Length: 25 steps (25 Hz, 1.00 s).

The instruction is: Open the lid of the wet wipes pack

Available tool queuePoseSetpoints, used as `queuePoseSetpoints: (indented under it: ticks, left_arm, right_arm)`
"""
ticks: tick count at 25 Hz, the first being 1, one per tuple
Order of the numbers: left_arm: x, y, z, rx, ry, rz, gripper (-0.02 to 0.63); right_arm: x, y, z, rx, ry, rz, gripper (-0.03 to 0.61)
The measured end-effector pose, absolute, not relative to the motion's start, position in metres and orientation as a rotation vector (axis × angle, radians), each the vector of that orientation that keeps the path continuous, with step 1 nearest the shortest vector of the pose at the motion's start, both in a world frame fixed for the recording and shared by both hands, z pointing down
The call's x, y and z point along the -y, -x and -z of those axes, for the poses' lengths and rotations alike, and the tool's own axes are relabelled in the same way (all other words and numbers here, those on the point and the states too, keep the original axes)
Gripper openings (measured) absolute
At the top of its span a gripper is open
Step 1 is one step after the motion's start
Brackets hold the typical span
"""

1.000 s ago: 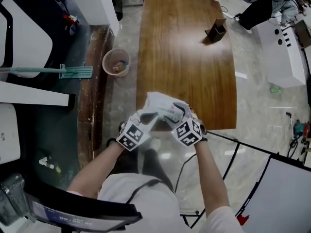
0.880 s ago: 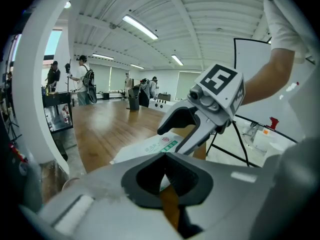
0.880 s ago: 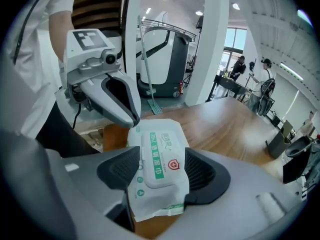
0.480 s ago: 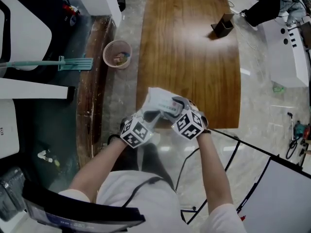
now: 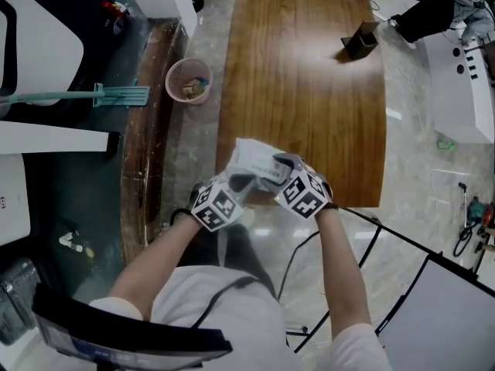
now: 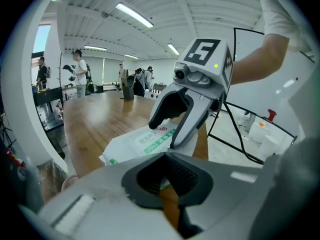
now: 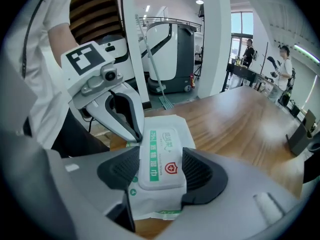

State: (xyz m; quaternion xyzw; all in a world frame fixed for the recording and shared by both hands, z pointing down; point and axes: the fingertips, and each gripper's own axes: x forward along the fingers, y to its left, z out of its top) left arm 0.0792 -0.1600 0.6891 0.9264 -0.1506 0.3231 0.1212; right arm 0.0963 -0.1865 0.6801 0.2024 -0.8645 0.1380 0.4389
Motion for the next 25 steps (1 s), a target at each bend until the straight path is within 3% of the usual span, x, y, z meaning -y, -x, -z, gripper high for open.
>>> queuePoseSetpoints:
  ticks: [14, 25]
  left_arm:
    - [0.155, -0.082, -0.688, 0.4, -2.712, -0.943, 0.002]
    - [0.159, -0.08, -0.681, 0.448, -2.682, -0.906, 0.005]
  right_arm:
    - [0.185, -0.102, -0.672, 2.179, -0.389, -0.547, 0.27]
    - [0.191, -0.101, -0.651, 2.198, -0.401, -0.371, 0.279]
